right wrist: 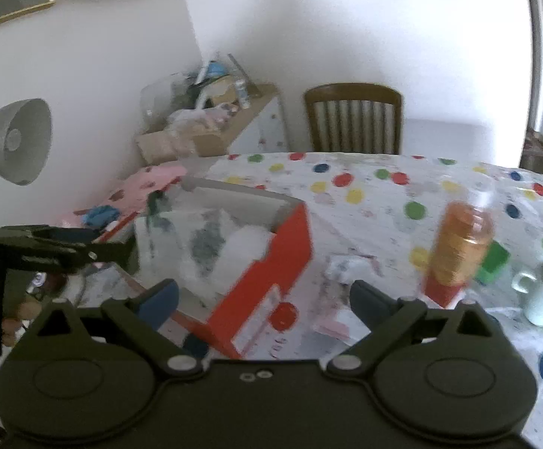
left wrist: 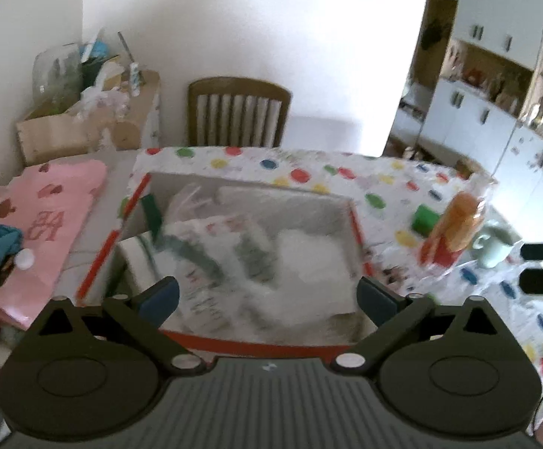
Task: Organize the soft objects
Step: 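Withdraw both grippers from the box and move toward the sponge and snack bag, then grasp the green sponge with the right gripper while the left grasps the panda snack bag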
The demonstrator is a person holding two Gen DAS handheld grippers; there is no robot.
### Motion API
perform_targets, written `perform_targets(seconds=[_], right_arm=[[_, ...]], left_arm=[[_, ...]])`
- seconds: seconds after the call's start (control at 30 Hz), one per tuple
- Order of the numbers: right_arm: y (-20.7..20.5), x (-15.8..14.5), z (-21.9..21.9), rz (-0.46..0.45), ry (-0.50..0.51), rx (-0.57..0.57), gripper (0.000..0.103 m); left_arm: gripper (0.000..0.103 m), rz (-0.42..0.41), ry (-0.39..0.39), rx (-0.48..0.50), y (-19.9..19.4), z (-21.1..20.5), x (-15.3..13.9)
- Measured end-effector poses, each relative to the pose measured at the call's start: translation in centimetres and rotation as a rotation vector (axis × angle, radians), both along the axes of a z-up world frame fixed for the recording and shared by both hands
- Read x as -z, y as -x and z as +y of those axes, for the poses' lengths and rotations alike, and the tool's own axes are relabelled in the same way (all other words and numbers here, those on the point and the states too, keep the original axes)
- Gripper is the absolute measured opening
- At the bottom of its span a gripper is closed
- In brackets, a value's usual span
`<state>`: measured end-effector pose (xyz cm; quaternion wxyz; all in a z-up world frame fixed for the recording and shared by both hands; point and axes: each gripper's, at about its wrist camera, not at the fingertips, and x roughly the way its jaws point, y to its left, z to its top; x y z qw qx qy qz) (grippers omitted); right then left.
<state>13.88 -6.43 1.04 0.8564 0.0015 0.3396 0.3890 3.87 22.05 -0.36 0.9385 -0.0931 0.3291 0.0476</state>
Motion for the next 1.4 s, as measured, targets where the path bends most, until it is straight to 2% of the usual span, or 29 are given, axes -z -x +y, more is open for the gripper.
perform_targets(seconds=[0.2,0.3,0.47,0.6,0.77,0.87,1.07,1.4], right_arm=[[0.1,0.5,-3.7,-0.002,0.007,0.096,0.100],[-0.5,0.7,-5.7,-0.003,0.017,0.129,0.100],[-2.0,1.2,-9.1,-0.024,0.044,0.148,0.100],[-4.6,1.4,-12.1,-0.034,0.062,0.141,0.100],[-8.9,1.6,-15.1,-0.057,0.096,0.108,0.100],[-11.7,2.1,-16.2,-0.060,0.121,0.100,0.100],[-16.8,4.0,-16.8,-0.051,0.176,0.033,0.099],[-24.6,6.6,-13.0,-0.026,0.322,-0.147,0.097]], left_arm=[[0.102,-0.038,0.012,0.055,-1.5,-3.6,-0.4],[0.103,-0.052,0.056,0.083,-2.7,-5.5,-0.2],[0.103,-0.060,0.066,0.068,-4.7,-9.2,0.5],[0.103,-0.039,0.037,0.065,-6.8,-12.3,1.4],[0.103,-0.010,0.051,0.080,-9.2,-15.6,2.7],[0.103,-0.011,0.023,0.051,-10.4,-17.3,3.7],[0.103,0.033,-0.017,0.000,-12.8,-20.0,6.3],[0.103,0.093,-0.093,-0.083,-16.8,-21.9,10.1]])
